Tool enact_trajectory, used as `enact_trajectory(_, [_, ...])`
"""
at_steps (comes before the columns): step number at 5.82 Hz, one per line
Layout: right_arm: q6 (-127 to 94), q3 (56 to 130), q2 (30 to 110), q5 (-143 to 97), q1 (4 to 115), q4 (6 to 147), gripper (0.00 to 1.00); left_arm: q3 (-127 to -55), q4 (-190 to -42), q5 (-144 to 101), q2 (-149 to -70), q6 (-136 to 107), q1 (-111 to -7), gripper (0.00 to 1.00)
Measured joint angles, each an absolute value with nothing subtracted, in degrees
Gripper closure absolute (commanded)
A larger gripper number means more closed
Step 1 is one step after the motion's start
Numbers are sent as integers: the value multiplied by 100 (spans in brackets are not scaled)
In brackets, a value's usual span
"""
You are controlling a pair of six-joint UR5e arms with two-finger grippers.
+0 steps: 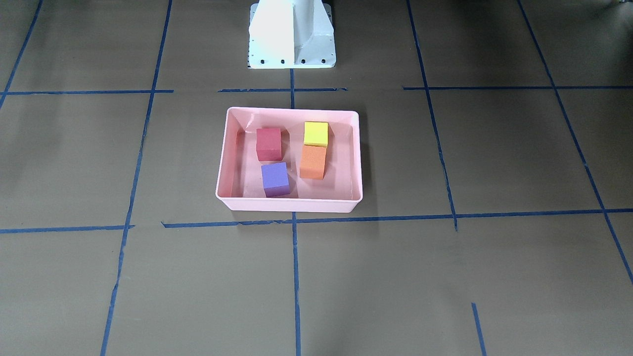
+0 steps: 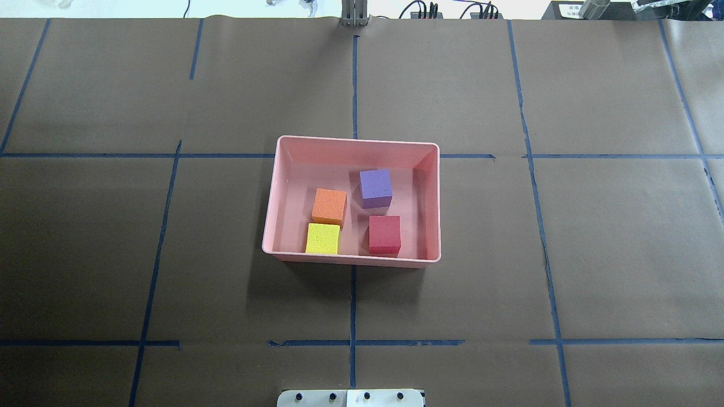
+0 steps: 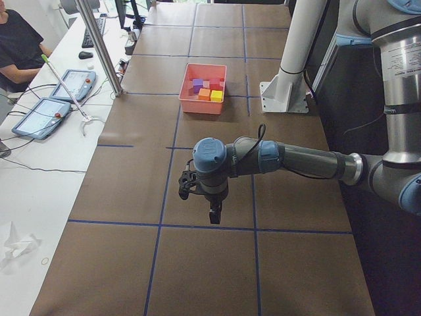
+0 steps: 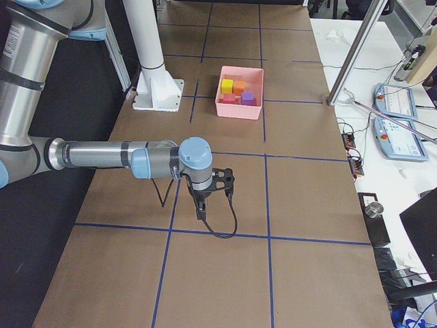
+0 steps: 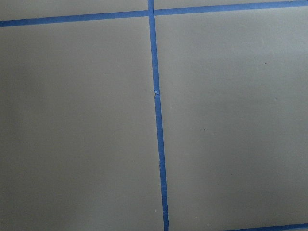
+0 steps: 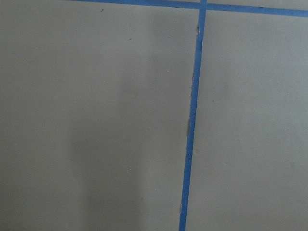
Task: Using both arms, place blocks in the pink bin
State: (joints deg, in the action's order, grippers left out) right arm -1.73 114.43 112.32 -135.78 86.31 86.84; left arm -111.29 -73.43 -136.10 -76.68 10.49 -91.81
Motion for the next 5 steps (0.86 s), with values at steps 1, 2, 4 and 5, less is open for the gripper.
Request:
enact_trajectory(1, [-200,11400,11166,-13593,8631,8684,0,-11150,-7311,-13619,-7642,1044,-9180,0])
enact_trajectory(2, [-225,11364,11101,-13615,8631,8670,0,-11158,-7305,-13619,-7627,1052,-9183,0])
enact_trajectory(4, [-243,11352,11069,-13663,8631,8644,0,-11173,-7354,-13617,-7512,1092,-9184,0])
enact_trajectory(5, [-254,11340,11053,-13662,8627,8647,0,-11195,-7365,-13621,-7507,1097,-9184,0])
